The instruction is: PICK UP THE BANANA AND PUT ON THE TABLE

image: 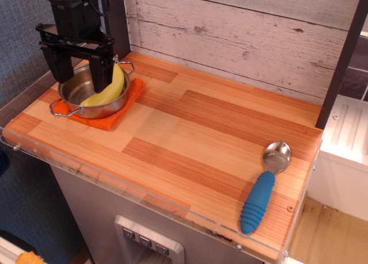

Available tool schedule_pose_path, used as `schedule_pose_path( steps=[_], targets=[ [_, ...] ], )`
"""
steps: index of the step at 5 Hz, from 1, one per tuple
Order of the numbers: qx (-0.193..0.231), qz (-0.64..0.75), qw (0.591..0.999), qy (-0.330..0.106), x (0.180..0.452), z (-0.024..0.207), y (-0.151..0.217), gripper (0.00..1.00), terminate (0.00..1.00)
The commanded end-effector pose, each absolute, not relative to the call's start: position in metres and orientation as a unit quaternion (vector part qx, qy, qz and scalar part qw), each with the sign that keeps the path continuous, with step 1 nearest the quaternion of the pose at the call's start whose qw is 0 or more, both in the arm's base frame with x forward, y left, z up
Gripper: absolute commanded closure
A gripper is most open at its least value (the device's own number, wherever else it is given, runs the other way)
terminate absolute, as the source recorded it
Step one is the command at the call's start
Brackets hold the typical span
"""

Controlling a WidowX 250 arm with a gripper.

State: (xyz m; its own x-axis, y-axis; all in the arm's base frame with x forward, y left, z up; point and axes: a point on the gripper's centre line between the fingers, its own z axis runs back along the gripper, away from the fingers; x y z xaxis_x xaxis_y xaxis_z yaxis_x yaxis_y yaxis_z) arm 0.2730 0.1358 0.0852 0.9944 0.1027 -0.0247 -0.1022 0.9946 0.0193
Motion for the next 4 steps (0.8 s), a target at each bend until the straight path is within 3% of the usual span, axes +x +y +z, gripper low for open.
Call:
schedule_pose_path(
  steps=[1, 4],
  targets=[
    [0.034, 0.064, 0.997, -0.019, 0.296, 0.083, 0.159, 0.0, 0.0],
    [0.058, 0.073, 0.996, 0.01, 0.328, 0.044, 0.177, 0.0, 0.0]
  ],
)
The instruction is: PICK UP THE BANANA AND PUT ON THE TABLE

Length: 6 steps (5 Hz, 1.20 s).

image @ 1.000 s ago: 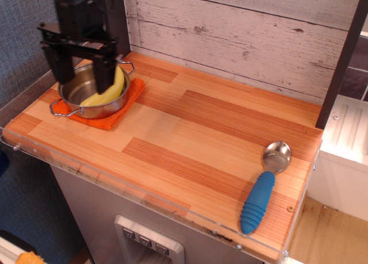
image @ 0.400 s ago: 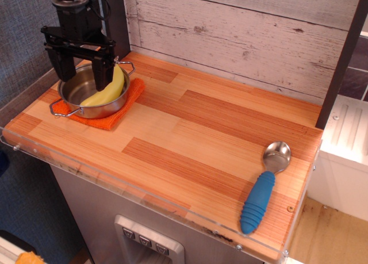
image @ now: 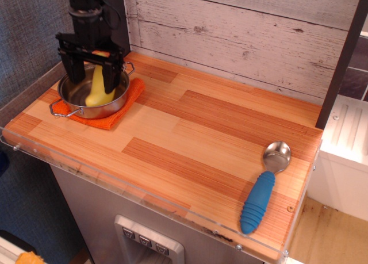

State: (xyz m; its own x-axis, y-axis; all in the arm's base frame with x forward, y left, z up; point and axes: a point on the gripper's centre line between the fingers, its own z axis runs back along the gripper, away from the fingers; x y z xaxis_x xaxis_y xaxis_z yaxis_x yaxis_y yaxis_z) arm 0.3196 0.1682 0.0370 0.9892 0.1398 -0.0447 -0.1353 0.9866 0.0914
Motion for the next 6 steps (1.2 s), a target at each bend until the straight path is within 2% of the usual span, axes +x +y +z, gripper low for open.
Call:
schedule_pose_path(
  steps=[1, 2, 3, 4, 5, 6],
  targets=[
    [0.058, 0.069, 0.996, 0.015, 0.33, 0.037, 0.175, 0.0, 0.0],
    [0.051, 0.063, 0.997, 0.017, 0.33, 0.037, 0.173, 1.0, 0.0],
    [0.048, 0.07, 0.996, -0.008, 0.327, 0.062, 0.172, 1.0, 0.0],
    [0.041, 0.094, 0.994, -0.029, 0.324, 0.096, 0.168, 1.0, 0.0],
    [0.028, 0.119, 0.99, -0.07, 0.316, 0.141, 0.149, 1.0, 0.0],
    [-0.011, 0.106, 0.992, -0.064, 0.319, 0.15, 0.104, 1.0, 0.0]
  ],
)
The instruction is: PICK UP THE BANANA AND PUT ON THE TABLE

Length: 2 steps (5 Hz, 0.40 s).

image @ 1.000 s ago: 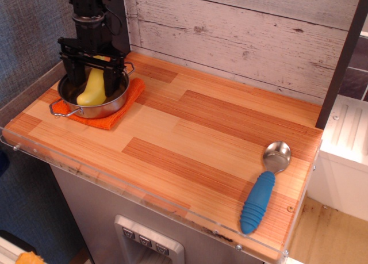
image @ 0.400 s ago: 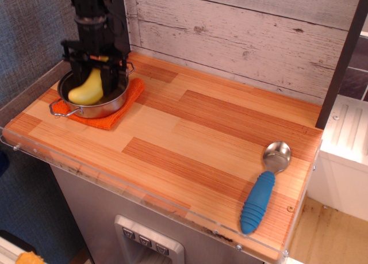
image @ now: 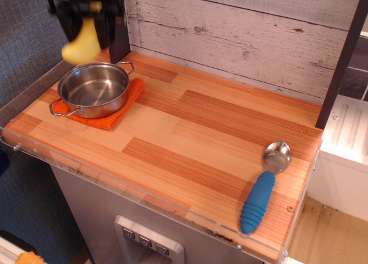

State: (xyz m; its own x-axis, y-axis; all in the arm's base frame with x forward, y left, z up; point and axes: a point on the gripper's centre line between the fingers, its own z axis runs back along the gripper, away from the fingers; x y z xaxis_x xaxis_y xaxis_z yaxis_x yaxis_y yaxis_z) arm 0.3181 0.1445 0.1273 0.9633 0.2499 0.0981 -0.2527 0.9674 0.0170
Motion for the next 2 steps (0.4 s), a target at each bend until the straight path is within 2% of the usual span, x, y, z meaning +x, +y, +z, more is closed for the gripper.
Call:
schedule_pose_path(
  steps=[1, 2],
  targets=[
    [-0.024, 0.077, 0.996, -0.045, 0.332, 0.134, 0.055, 1.0, 0.0],
    [-0.016, 0.055, 0.998, -0.035, 0.344, 0.105, 0.005, 1.0, 0.0]
  ],
)
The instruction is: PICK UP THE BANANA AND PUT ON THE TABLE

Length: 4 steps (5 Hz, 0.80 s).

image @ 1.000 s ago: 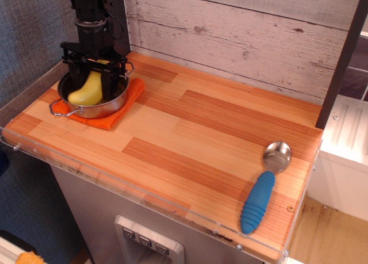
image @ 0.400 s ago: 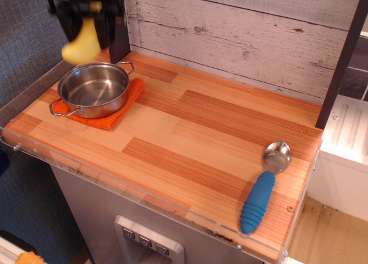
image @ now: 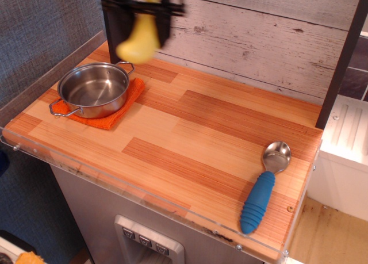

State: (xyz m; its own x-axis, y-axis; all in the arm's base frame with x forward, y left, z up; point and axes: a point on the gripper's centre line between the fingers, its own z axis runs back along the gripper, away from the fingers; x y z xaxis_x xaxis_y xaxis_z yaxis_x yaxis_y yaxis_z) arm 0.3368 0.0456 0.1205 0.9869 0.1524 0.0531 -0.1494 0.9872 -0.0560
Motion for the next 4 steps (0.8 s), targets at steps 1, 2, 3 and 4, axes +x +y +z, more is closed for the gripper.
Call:
schedule_pose_path(
  steps=[1, 2, 3, 4],
  targets=[
    [-0.003, 0.048, 0.998, -0.034, 0.355, 0.073, -0.022, 1.0, 0.0],
    [0.0, 0.049, 0.998, -0.029, 0.365, 0.046, -0.039, 1.0, 0.0],
    [0.003, 0.049, 0.999, -0.024, 0.37, 0.027, -0.047, 1.0, 0.0],
    [-0.006, 0.049, 0.999, -0.02, 0.375, 0.013, -0.055, 1.0, 0.0]
  ],
)
